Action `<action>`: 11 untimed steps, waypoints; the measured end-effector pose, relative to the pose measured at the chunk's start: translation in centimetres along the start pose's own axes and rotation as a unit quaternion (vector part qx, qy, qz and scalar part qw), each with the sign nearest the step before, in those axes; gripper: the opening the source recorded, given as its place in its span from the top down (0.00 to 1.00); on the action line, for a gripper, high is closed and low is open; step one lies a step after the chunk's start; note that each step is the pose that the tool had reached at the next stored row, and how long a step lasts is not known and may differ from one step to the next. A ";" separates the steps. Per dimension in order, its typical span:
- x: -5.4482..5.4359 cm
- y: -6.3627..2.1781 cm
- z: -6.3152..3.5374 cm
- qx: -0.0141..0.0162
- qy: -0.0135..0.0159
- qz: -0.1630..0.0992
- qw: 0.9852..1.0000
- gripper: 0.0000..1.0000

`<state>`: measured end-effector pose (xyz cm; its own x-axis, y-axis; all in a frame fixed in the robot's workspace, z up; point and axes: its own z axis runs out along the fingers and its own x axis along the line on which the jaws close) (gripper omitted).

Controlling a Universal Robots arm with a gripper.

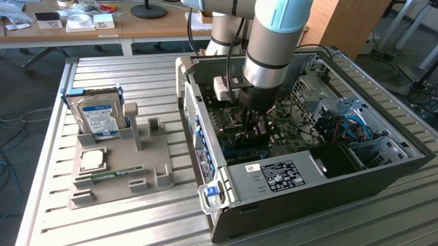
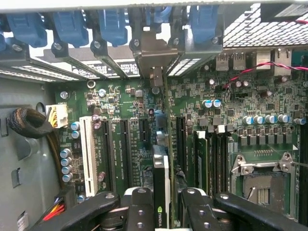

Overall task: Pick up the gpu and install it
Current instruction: 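Insert the gpu into the slot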

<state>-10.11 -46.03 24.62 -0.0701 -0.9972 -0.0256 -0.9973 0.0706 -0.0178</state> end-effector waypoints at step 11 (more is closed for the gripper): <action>0.0 0.00 0.00 0.000 0.000 0.000 1.000 0.73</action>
<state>-10.11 -46.04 24.63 -0.0702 -0.9972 -0.0253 -0.9973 0.0706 -0.0177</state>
